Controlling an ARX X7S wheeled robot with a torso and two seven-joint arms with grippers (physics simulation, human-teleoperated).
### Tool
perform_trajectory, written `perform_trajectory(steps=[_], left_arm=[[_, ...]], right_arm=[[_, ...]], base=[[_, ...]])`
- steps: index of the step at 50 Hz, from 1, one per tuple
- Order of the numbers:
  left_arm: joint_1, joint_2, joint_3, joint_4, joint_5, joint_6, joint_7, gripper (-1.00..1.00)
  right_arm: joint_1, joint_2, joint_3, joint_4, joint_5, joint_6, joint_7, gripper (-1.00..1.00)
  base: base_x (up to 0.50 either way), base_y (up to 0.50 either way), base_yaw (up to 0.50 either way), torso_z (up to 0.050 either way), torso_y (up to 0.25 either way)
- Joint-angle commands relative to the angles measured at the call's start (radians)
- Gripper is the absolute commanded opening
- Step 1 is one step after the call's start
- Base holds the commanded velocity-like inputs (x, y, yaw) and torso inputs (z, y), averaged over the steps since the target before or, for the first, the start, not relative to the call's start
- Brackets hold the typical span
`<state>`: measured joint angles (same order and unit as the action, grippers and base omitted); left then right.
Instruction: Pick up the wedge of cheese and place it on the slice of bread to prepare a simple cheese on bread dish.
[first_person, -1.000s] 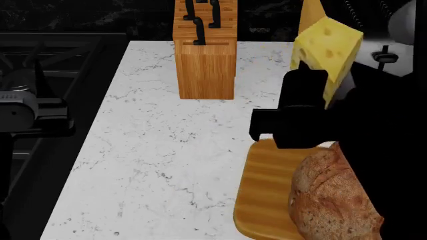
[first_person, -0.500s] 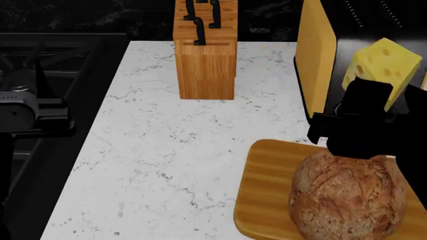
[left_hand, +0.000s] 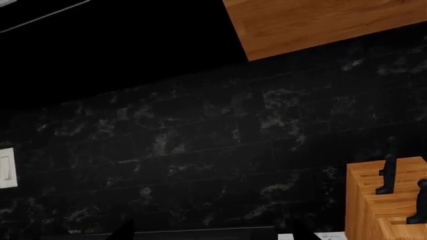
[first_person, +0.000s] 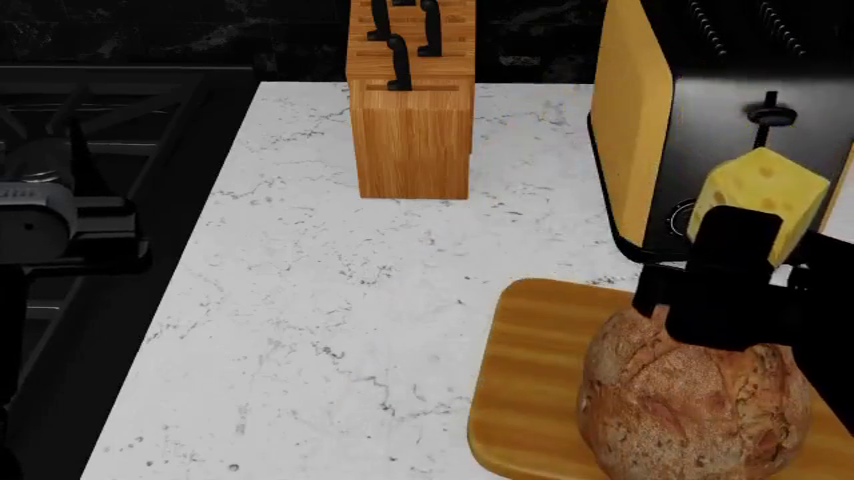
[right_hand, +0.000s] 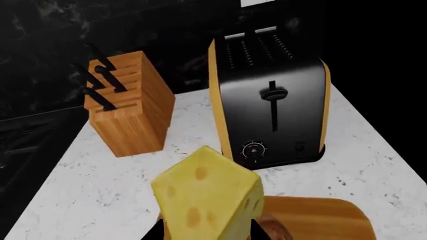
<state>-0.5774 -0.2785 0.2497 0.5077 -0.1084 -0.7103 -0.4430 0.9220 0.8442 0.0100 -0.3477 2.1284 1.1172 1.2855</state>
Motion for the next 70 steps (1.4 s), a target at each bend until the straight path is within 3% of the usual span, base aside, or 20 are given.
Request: perform_trajectory(steps=[1, 67, 68, 70], left_arm=[[0.0, -0.002, 0.001, 0.0, -0.002, 0.0, -0.005, 1.0], [-0.005, -0.015, 0.01, -0.002, -0.02, 0.0, -0.022, 1.0], [-0.005, -0.015, 0.01, -0.002, -0.021, 0.001, -0.022, 1.0], [-0.005, -0.016, 0.01, -0.002, -0.021, -0.001, -0.023, 1.0]], right_arm=[[-0.002, 0.008, -0.024, 0.033, -0.009, 0.02, -0.022, -1.0], [-0.139, -0.022, -0.037, 0.057, -0.161, 0.013, -0.161, -1.0], [-0.134, -0.019, -0.041, 0.056, -0.158, 0.015, -0.156, 1.0], [-0.126, -0.018, -0.049, 0.056, -0.147, 0.015, -0.147, 1.0]], base=[[0.0, 0.0, 0.0, 0.0, 0.0], [0.0, 0.0, 0.0, 0.0, 0.0], [0.0, 0.0, 0.0, 0.0, 0.0], [0.0, 0.0, 0.0, 0.0, 0.0]])
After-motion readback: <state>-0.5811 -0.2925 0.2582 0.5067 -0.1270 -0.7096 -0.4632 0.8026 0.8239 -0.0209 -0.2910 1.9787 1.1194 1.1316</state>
